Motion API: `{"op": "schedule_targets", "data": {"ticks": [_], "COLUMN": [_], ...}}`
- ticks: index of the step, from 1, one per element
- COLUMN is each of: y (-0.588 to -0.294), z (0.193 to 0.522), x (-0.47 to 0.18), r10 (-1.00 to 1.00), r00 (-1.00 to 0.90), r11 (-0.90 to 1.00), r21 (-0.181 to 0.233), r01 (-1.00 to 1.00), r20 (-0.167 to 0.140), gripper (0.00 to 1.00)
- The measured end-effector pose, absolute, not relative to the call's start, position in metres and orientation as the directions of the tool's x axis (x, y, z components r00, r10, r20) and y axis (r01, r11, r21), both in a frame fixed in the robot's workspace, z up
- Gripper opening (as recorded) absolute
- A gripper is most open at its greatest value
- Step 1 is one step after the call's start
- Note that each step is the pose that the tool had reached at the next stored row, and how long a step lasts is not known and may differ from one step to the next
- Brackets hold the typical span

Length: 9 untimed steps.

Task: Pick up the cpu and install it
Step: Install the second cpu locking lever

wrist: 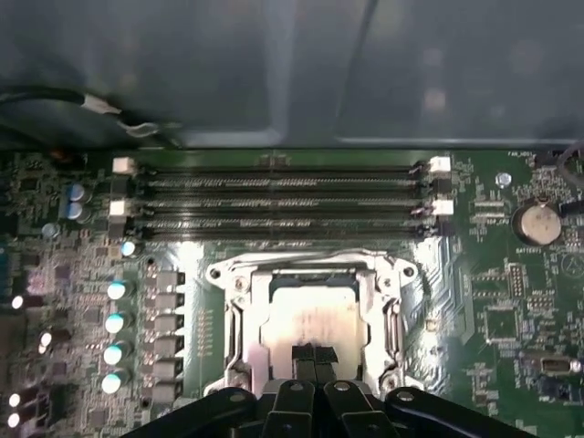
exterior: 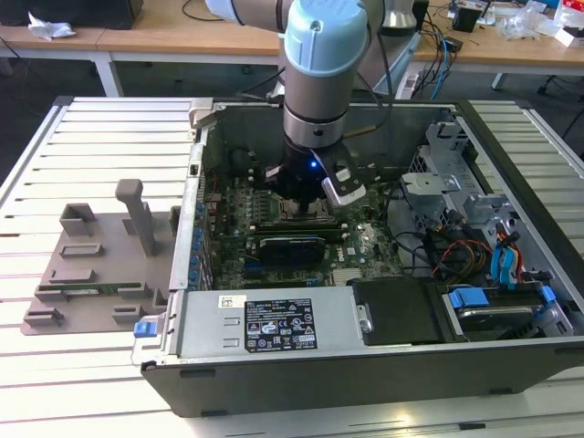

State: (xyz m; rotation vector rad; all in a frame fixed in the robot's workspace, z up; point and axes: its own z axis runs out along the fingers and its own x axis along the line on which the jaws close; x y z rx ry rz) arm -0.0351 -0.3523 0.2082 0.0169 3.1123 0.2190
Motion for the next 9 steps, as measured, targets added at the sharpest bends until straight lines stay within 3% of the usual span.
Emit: {"op": "schedule_targets", "data": {"ticks": [5,9], "y": [-0.337,-0.322], "z": [0.208,0.212], "x": [-0.032,-0.032], "r10": [0.012,0.011], "r00": [-1.000,-1.000], "r11": [0.994,0.998], "r21": [0.113,0.064], "r01": [0.009,0.009], "r20": [-0.021,-0.021], "gripper": [0.11,0.11]}}
